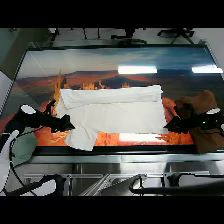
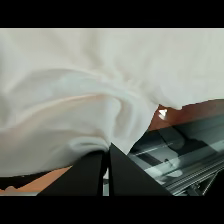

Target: Fold the shirts.

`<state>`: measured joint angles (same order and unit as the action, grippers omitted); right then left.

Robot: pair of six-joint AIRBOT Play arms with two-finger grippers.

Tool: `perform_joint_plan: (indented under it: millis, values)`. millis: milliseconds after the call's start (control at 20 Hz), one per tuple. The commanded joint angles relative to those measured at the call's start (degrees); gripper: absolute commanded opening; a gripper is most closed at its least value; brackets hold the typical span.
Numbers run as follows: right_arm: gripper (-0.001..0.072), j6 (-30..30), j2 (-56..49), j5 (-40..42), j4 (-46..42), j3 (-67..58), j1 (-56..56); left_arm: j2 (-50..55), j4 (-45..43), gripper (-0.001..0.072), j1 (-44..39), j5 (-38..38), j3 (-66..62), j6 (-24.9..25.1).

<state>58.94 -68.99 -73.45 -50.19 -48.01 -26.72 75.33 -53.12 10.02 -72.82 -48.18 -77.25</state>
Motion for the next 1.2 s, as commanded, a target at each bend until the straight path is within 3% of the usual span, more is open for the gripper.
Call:
perform_joint_plan:
  millis: [0,50,150,350,450,650,850,1000,1150]
  values:
    - [0.0098,-2.84,-0.26,4.04,2.54,1.4,5.46,-3.13,-4.61,0.0013,0.22,-1.11,-0.7,0.31]
    - [0.0027,-3.23,-0.2,4.0,4.22,1.05,6.69,-4.92,-6.34,0.0012,0.57,-1.36,-0.7,0.07]
    - [0.0027,-2.97,1.33,2.19,3.93,0.48,7.34,-9.33,-10.19,0.0012,1.4,-3.69,-0.7,-1.38]
    - [0.0026,6.23,7.93,-1.55,-7.85,0.48,4.74,-18.88,-20.06,0.0012,3.21,-11.56,-0.66,-4.76]
    - [0.0026,10.25,11.45,-3.43,-11.65,0.5,3.1,-23.23,-21.94,0.0012,3.89,-13.94,-0.66,-5.03]
    - [0.0026,11.37,16.85,-3.91,-11.61,0.48,2.29,-28.63,-22.29,0.0012,2.91,-14.12,-0.66,-5.27]
    - [0.0026,2.69,17.31,1.92,2.64,0.15,2.49,-26.12,-21.81,0.0012,-0.42,-7.28,-2.16,-5.25]
    - [0.0026,-5.09,14.32,9.31,15.76,-2.56,3.54,-16.98,-21.99,0.0012,-3.13,-5.14,-9.22,-4.85]
    - [0.0027,-9.81,7.89,14.21,21.92,-8.55,5.49,-6.99,-22.34,0.0013,-3.3,-3.04,-17.66,-4.87]
